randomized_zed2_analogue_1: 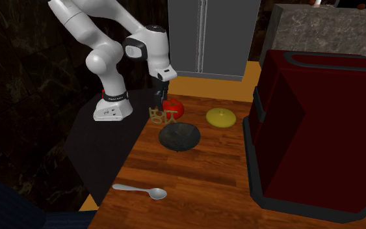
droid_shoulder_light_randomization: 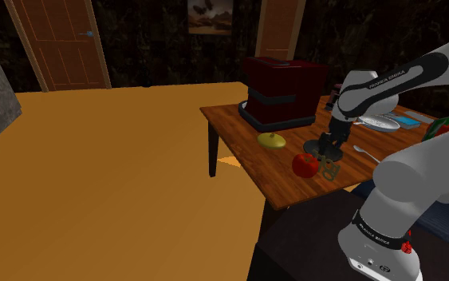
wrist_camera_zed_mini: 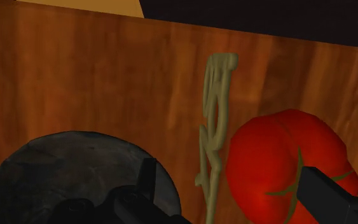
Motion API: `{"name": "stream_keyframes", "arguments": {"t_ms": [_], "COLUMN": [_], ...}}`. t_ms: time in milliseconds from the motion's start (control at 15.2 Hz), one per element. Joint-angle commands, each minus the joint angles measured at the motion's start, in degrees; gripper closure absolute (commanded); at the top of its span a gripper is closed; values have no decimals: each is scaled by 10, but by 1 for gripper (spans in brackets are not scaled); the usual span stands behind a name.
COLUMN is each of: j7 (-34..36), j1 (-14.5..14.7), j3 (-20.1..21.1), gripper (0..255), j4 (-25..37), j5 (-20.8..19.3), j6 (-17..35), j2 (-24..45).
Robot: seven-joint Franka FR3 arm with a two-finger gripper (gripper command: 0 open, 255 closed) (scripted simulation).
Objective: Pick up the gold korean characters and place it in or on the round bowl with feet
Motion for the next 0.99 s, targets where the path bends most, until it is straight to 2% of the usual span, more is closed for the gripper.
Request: {"name": "stream_keyframes", "arguments": {"t_ms": [0, 198, 660, 726, 924], "j7": [0, -1, -1, -1, -1], "j1": [1, 5, 5, 5, 5], "j3": [-6, -14, -14, -14, -14], "gripper": [0, 0, 0, 255, 255], "j4": [-8, -15, -15, -15, -15], "j5": [-3, -4, -4, -4, -4], "j6": [25, 57, 57, 57, 57], "j2": [17, 42, 42, 42, 42]}}
